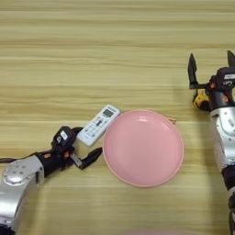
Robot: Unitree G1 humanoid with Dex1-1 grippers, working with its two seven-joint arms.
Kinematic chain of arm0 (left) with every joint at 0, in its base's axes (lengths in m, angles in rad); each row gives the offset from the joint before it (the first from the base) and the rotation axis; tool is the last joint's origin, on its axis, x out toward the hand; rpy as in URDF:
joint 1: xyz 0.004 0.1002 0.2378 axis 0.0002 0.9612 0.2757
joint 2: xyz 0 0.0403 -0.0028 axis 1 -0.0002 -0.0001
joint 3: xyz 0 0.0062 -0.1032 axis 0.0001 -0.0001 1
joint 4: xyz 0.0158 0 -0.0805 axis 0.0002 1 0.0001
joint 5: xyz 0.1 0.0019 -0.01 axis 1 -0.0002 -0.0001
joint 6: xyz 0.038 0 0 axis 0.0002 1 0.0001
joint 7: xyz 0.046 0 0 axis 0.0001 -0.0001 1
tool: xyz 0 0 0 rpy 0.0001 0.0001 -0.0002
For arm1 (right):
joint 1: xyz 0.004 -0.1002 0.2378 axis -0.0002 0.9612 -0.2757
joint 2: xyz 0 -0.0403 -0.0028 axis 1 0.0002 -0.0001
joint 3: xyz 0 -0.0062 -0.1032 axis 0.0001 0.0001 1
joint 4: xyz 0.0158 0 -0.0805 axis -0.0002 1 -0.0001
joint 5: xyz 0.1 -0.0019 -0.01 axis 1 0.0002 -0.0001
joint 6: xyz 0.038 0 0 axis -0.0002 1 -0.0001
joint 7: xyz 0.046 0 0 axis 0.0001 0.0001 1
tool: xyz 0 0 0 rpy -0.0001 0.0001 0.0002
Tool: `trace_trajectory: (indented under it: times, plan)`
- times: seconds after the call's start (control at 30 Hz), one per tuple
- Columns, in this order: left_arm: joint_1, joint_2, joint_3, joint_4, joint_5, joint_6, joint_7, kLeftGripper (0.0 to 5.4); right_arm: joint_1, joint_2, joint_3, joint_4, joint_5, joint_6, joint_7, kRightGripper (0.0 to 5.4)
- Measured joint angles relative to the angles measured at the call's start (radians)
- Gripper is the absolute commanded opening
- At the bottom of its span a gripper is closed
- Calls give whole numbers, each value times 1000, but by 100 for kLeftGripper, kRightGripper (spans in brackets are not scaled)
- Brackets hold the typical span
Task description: Move the objects on the table
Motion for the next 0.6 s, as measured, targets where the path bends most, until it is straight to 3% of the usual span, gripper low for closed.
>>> trace_trajectory:
  times: [0.6]
  plan:
    - [-3,-9,2,2,1,0,10,296,6,0,1,-13,-1,0,-2,540]
